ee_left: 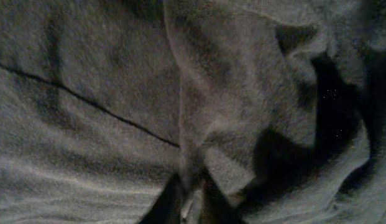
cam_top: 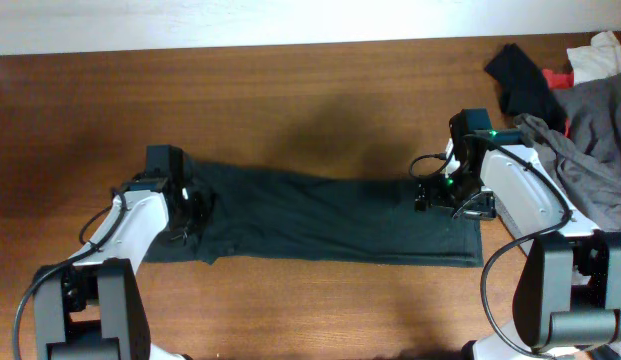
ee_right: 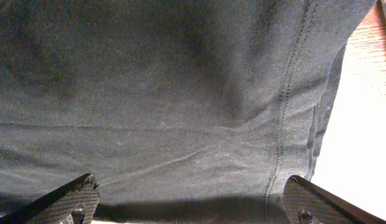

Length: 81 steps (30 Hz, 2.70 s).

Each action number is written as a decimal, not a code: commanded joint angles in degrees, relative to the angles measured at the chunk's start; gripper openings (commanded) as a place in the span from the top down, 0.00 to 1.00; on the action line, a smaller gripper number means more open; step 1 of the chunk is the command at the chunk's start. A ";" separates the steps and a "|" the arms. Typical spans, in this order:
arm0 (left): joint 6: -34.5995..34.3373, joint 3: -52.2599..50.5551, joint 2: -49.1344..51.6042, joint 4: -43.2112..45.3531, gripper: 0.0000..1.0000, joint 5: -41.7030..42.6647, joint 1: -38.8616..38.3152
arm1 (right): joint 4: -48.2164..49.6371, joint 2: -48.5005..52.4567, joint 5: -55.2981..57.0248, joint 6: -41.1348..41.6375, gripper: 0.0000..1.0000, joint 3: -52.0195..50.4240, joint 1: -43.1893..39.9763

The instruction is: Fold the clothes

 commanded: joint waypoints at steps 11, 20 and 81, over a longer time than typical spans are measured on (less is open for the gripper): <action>0.20 4.24 0.48 -2.73 0.99 -0.33 -0.07 | 0.17 -0.68 0.07 -0.20 0.01 0.46 -0.02; 0.20 7.19 0.37 -8.46 0.99 -5.18 -0.07 | 0.17 -0.68 0.07 -0.20 0.01 0.46 -0.04; 5.60 10.05 0.44 -23.67 0.42 -2.32 6.10 | 0.17 -0.68 0.07 -0.20 0.01 0.46 -0.02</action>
